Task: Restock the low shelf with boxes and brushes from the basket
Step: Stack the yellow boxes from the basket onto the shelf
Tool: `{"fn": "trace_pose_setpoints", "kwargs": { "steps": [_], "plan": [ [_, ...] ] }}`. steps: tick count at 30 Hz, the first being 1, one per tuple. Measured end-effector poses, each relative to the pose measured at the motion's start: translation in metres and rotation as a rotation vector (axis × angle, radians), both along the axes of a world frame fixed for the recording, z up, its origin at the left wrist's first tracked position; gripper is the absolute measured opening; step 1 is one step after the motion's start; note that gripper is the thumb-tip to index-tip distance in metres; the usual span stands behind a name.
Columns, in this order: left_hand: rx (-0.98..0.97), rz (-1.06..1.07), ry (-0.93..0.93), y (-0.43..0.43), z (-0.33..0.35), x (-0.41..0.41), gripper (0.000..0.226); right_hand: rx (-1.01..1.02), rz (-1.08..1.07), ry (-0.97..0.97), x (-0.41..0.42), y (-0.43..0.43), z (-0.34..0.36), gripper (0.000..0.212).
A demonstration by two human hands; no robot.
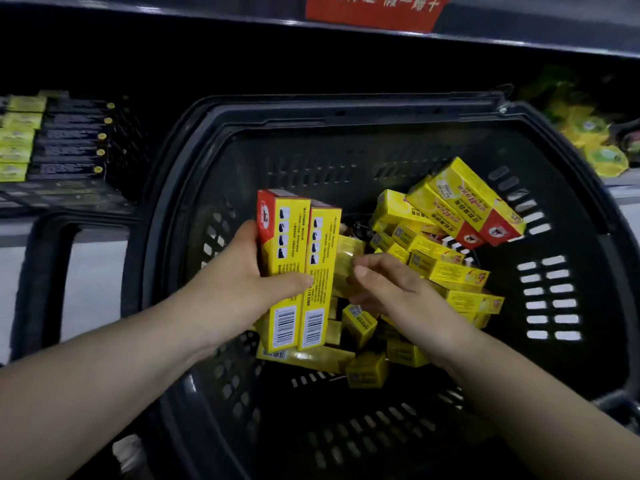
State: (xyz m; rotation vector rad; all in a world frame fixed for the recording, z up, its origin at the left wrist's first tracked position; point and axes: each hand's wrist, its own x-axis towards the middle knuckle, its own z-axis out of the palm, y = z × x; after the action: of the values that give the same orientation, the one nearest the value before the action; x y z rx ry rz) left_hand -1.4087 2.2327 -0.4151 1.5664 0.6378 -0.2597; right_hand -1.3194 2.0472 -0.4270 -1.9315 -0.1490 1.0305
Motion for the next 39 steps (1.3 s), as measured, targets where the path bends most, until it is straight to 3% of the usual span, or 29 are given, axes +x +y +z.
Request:
{"fn": "trace_pose_setpoints", "kwargs": {
  "steps": [4,9,12,16,19,24,28,30,33,36,39],
  "plan": [
    [0.001,-0.013,0.044,-0.003,0.001,0.001,0.049,-0.016,0.015,0.068,0.002,-0.009,-0.008,0.008],
    [-0.009,0.026,0.06,-0.002,0.006,-0.007,0.051,-0.135,0.158,0.085,0.011,-0.031,-0.017,0.018],
    [-0.05,0.046,0.025,-0.004,0.009,-0.015,0.062,-0.131,0.154,0.092,0.017,-0.039,-0.024,0.012],
    [-0.001,0.028,-0.017,-0.01,0.007,-0.021,0.055,-0.087,0.252,-0.01,0.015,-0.039,-0.03,0.017],
    [0.031,0.033,-0.058,-0.012,0.006,-0.019,0.047,-0.182,0.491,-0.257,0.008,-0.038,-0.03,0.028],
    [0.083,0.009,-0.046,-0.016,0.013,-0.018,0.054,-0.57,1.229,-0.752,-0.011,-0.012,-0.04,0.062],
    [0.013,0.062,-0.01,-0.021,0.02,-0.029,0.051,-0.809,1.459,-0.802,-0.017,-0.001,-0.053,0.045],
    [-0.028,0.083,0.015,-0.024,0.022,-0.031,0.051,-0.777,1.387,-0.785,-0.01,-0.004,-0.047,0.039],
    [-0.105,0.17,0.056,-0.03,0.023,-0.031,0.055,-0.52,0.983,-0.683,0.01,-0.015,-0.015,0.054],
    [-0.296,0.294,0.1,-0.033,0.032,-0.029,0.038,-0.013,0.508,-0.326,0.025,-0.024,0.029,0.045],
    [-0.416,0.282,0.039,-0.036,0.04,-0.043,0.027,0.411,0.214,0.036,0.026,-0.025,0.054,0.038]
  ]
}}
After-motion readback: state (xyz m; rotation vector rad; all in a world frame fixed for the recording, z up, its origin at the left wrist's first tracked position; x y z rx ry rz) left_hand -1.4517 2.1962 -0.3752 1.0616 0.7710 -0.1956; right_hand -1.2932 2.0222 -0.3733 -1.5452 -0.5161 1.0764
